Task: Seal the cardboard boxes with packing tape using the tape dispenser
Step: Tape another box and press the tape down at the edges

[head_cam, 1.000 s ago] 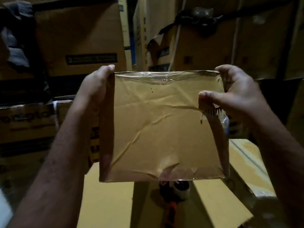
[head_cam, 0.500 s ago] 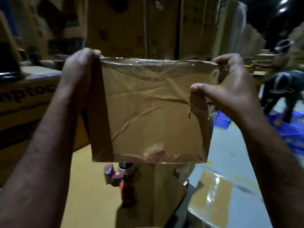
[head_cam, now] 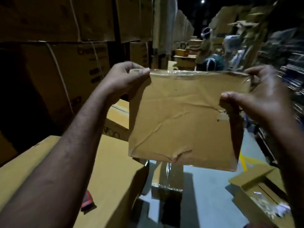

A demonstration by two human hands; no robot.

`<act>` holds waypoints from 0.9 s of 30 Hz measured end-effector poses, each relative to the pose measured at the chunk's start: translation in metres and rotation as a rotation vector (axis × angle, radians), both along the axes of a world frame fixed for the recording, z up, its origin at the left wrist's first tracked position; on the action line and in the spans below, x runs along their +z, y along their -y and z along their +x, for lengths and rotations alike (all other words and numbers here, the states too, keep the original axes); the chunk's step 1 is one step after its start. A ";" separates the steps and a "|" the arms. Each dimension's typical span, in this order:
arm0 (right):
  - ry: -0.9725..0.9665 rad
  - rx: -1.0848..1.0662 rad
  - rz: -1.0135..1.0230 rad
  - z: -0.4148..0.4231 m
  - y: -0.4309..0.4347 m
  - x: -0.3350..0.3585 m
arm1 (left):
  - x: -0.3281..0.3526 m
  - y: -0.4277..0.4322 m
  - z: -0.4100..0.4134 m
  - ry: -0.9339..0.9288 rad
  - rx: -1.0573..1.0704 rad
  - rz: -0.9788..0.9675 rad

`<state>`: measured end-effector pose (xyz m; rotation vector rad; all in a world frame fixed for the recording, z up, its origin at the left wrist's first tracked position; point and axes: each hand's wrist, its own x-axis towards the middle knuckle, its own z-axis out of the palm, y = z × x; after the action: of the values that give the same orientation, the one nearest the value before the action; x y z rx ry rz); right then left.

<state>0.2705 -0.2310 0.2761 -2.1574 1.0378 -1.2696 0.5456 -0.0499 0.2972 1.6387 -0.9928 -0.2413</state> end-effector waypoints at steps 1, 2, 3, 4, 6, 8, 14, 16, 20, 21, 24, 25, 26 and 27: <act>-0.014 -0.009 0.026 -0.001 0.008 -0.011 | -0.014 0.016 0.000 -0.008 0.004 0.023; -0.032 -0.022 0.056 0.000 0.017 -0.023 | -0.030 0.033 -0.002 -0.021 0.031 0.043; -0.055 -0.035 0.093 0.000 0.026 -0.036 | -0.047 0.050 -0.004 -0.042 0.059 0.066; -0.074 -0.043 0.134 0.002 0.036 -0.051 | -0.067 0.069 0.001 -0.056 0.092 0.093; -0.106 -0.048 0.196 0.008 0.057 -0.082 | -0.102 0.100 0.005 -0.093 0.126 0.139; -0.148 -0.048 0.237 0.017 0.082 -0.117 | -0.136 0.132 0.012 -0.143 0.132 0.192; -0.285 -0.029 0.358 0.058 0.161 -0.223 | -0.239 0.214 0.039 -0.312 0.282 0.256; -0.361 -0.036 0.381 0.078 0.190 -0.254 | -0.276 0.235 0.051 -0.347 0.328 0.302; -0.485 -0.046 0.414 0.115 0.247 -0.321 | -0.350 0.274 0.075 -0.437 0.380 0.348; -0.517 -0.055 0.418 0.123 0.260 -0.339 | -0.368 0.284 0.080 -0.458 0.387 0.349; -0.628 -0.096 0.425 0.146 0.293 -0.392 | -0.416 0.313 0.095 -0.498 0.404 0.358; -0.646 -0.118 0.435 0.152 0.301 -0.410 | -0.431 0.324 0.101 -0.508 0.405 0.351; -0.641 -0.136 0.417 0.159 0.309 -0.432 | -0.445 0.333 0.107 -0.519 0.408 0.349; -0.617 -0.144 0.357 0.164 0.314 -0.456 | -0.461 0.340 0.114 -0.533 0.411 0.358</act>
<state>0.4342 -0.5451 -0.1796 -2.2504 1.5416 -0.4006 0.6594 -0.3899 -0.1637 1.9164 -0.2062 -0.5630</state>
